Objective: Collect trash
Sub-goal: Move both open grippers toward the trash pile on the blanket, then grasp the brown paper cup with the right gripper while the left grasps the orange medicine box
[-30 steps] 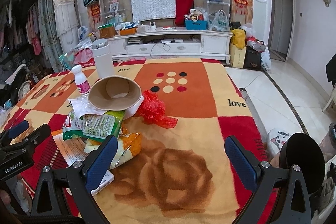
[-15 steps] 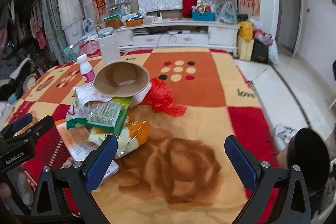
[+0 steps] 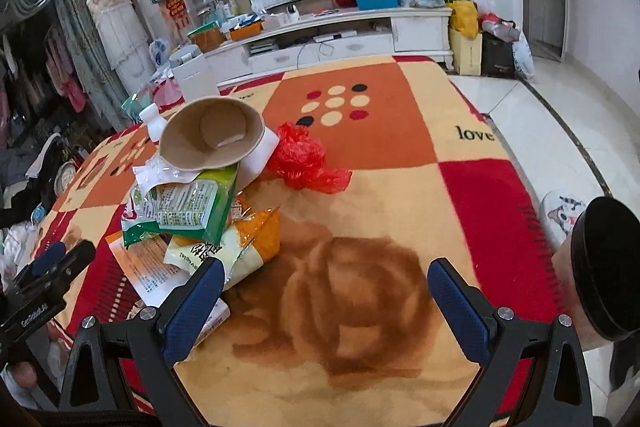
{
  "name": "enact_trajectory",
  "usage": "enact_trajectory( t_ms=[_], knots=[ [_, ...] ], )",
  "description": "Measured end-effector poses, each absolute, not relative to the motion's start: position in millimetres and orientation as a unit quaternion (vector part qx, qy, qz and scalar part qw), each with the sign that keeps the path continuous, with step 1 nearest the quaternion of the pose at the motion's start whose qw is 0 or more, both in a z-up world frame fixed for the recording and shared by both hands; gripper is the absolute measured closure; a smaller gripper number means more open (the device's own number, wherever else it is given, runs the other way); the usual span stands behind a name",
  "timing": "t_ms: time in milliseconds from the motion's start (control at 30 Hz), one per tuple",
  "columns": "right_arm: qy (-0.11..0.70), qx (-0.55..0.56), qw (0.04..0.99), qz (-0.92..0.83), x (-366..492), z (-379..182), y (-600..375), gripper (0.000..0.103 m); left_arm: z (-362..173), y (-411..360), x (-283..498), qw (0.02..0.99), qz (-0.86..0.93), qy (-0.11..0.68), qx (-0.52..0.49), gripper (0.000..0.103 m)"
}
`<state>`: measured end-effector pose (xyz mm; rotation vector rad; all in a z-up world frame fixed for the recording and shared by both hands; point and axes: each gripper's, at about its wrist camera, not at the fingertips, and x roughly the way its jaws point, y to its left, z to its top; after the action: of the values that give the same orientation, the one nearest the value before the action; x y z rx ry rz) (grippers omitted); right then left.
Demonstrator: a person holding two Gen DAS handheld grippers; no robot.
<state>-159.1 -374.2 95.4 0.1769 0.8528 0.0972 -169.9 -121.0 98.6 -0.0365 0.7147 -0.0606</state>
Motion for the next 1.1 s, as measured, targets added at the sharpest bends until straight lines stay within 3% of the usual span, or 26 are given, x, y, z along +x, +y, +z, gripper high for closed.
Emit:
enact_trajectory(
  t_ms=[367,500,700,967,1100],
  knots=[
    [0.407,0.064,0.91,0.052,-155,100,-371,0.002,85,-159,-170,0.92,-0.069,0.384,-0.016,0.001],
    [0.392,0.06,0.915,0.075,-144,123,-367,0.002,77,-172,-169,0.92,-0.05,0.388,0.012,0.001],
    [0.377,0.065,0.914,0.134,-99,160,-340,0.002,79,-145,-166,0.918,-0.049,0.391,-0.033,0.001],
    [0.461,0.044,0.87,0.169,-9,130,-292,0.002,70,-131,-152,0.903,-0.066,0.419,-0.067,0.001],
    [0.496,0.033,0.847,0.187,-1,106,-289,0.017,63,-133,-140,0.894,-0.08,0.433,-0.083,0.005]
  ],
)
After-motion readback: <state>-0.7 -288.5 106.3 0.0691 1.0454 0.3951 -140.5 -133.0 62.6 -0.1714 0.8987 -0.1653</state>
